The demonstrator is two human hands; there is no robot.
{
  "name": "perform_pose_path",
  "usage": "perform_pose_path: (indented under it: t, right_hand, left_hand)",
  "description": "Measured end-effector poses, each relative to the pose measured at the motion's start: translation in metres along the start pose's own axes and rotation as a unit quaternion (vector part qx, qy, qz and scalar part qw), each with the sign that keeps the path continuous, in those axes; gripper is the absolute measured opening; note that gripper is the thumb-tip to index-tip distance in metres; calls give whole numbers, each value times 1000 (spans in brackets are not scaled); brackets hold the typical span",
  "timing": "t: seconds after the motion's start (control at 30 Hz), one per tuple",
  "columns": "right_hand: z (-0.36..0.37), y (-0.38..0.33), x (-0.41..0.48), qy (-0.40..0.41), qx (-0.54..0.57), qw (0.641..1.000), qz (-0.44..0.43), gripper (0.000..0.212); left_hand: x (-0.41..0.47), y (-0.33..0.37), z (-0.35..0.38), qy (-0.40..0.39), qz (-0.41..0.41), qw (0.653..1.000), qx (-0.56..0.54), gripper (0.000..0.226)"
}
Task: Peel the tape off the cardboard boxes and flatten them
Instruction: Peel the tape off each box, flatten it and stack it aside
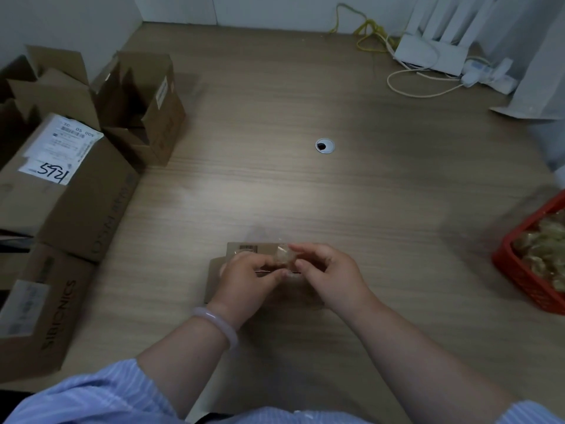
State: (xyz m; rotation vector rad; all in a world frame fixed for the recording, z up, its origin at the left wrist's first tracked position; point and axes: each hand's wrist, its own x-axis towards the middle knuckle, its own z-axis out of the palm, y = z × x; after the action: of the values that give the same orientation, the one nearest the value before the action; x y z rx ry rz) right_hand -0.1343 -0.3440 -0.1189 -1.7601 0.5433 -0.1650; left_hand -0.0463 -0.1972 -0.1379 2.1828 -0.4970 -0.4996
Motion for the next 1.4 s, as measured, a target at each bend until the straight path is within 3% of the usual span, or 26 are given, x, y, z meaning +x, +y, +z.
perform_pose_path:
  t: [0.07, 0.23, 0.33, 0.43, 0.6, 0.73, 0.93, 1.07, 1.17, 1.3, 1.4]
  right_hand:
    - [0, 7, 1, 20, -71, 997, -15, 36]
    - [0, 14, -1, -21, -266, 962, -58, 52]
    - [2, 14, -3, -43, -294, 953, -52, 50]
    - [7, 17, -7, -48, -307, 949, -55, 49]
    - [12, 22, -9, -37, -310, 948, -67, 44]
    - [14, 22, -11, -33, -333, 939, -80, 40]
    - [21, 34, -10, -38, -369, 922, -109, 35]
    - [23, 39, -11, -26, -405, 904, -133, 37]
    - [25, 41, -10, -3, -413, 898, -153, 35]
    - [25, 45, -10, 1, -422, 891, -167, 35]
    - [24, 44, -10, 6, -426, 888, -172, 36]
  left_hand:
    - [0, 2, -2, 5, -40, 998, -58, 8]
    - [-2, -6, -15, 74, -55, 994, -52, 13]
    - [-2, -6, -25, 112, -34, 993, 11, 14]
    - [-3, 1, -33, 139, -41, 989, -2, 29]
    - [-3, -22, -48, 123, 134, 970, 162, 18]
    - [-10, -26, -41, 53, 250, 925, 282, 30]
    - [-8, -14, -31, 41, 126, 966, 223, 24]
    - [-15, -12, -24, 90, 29, 975, 202, 41]
    - [-14, -15, -23, 104, 10, 974, 201, 32]
    - [-5, -11, -26, 55, 43, 974, 216, 18]
    - [1, -7, -34, 55, 15, 977, 206, 4]
